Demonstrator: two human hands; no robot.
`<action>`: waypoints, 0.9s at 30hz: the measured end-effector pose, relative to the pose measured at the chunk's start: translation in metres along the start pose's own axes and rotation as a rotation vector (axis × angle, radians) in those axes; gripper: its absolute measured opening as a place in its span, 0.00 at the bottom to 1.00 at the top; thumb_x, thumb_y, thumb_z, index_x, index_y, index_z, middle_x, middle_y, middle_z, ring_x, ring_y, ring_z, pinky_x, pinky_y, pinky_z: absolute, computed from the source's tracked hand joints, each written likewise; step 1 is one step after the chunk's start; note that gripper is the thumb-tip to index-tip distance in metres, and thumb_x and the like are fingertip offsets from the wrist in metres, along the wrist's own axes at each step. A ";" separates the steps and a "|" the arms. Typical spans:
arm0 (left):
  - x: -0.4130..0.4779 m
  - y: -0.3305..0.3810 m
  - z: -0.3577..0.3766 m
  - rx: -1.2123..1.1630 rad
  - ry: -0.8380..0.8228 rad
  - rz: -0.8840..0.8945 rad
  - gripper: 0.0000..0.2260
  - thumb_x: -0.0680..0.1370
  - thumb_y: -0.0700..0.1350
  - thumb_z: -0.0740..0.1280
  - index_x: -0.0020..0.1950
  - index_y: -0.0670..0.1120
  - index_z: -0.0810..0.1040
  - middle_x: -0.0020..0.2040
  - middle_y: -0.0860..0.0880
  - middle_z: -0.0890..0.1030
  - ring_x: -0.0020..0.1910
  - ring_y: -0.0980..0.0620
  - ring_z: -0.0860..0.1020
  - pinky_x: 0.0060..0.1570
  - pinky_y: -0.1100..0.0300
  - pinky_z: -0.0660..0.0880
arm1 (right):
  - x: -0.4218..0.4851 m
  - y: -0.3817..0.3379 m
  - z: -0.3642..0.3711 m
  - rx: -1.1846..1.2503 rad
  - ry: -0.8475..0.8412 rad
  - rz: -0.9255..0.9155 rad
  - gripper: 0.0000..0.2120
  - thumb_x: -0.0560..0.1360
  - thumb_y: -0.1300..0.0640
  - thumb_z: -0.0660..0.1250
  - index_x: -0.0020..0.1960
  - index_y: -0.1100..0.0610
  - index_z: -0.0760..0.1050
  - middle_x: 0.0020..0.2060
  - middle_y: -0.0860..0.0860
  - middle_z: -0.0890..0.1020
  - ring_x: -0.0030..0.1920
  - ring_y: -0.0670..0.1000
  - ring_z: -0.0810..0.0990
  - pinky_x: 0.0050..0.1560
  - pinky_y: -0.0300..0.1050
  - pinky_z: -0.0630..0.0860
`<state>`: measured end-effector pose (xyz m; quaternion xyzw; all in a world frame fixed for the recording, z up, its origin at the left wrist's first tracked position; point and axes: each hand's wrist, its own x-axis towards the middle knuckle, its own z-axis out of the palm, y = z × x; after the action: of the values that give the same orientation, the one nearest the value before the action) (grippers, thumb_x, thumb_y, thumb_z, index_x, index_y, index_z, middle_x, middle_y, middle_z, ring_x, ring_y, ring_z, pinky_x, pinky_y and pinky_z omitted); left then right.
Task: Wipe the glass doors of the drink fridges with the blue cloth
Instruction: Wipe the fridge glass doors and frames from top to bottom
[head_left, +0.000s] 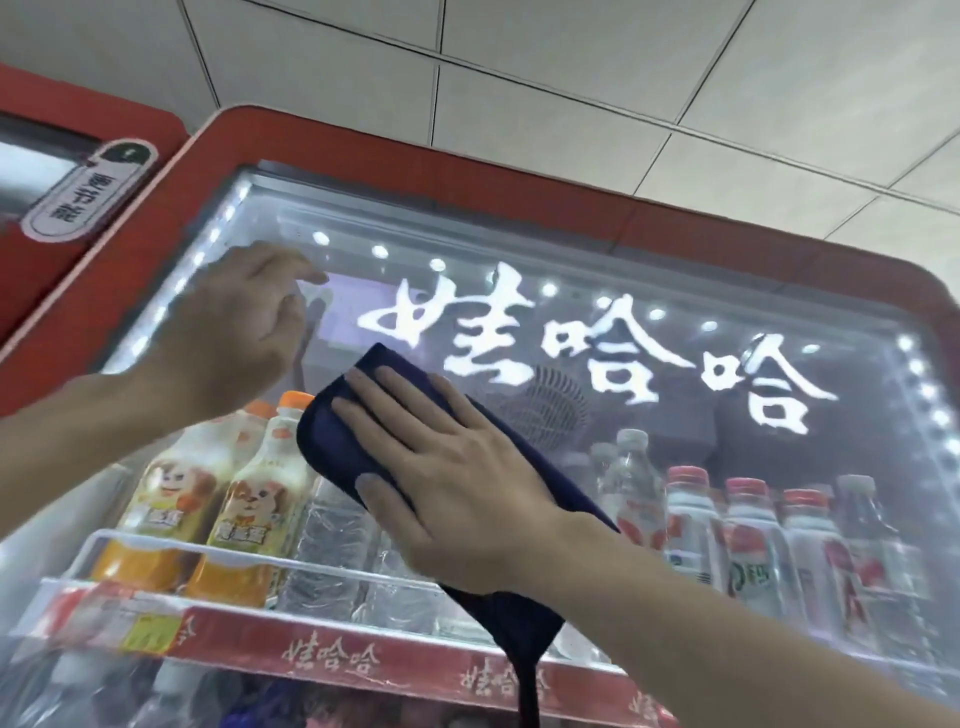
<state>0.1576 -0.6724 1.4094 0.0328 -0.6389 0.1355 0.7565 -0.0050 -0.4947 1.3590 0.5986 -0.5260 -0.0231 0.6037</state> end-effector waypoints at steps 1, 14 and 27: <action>-0.002 -0.002 0.003 0.026 -0.020 0.027 0.23 0.77 0.47 0.54 0.65 0.41 0.79 0.66 0.43 0.78 0.66 0.40 0.74 0.68 0.45 0.67 | 0.006 0.010 -0.005 -0.023 -0.002 -0.011 0.29 0.86 0.44 0.48 0.85 0.51 0.49 0.84 0.47 0.48 0.83 0.46 0.41 0.82 0.49 0.36; -0.008 -0.016 0.011 0.036 0.014 0.078 0.23 0.79 0.51 0.51 0.67 0.45 0.78 0.67 0.49 0.76 0.67 0.51 0.71 0.66 0.55 0.63 | 0.105 0.080 -0.031 -0.042 0.087 0.461 0.30 0.86 0.46 0.42 0.85 0.54 0.42 0.84 0.50 0.42 0.83 0.50 0.39 0.82 0.55 0.37; 0.005 -0.065 -0.025 0.066 -0.020 0.037 0.20 0.79 0.44 0.54 0.66 0.42 0.77 0.67 0.43 0.76 0.68 0.42 0.72 0.71 0.45 0.66 | 0.081 0.013 -0.015 -0.060 -0.003 0.028 0.29 0.87 0.44 0.45 0.85 0.50 0.44 0.84 0.46 0.44 0.83 0.46 0.39 0.82 0.49 0.37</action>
<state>0.1986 -0.7280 1.4172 0.0470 -0.6421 0.1702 0.7460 0.0331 -0.5339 1.4219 0.5728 -0.5344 -0.0313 0.6207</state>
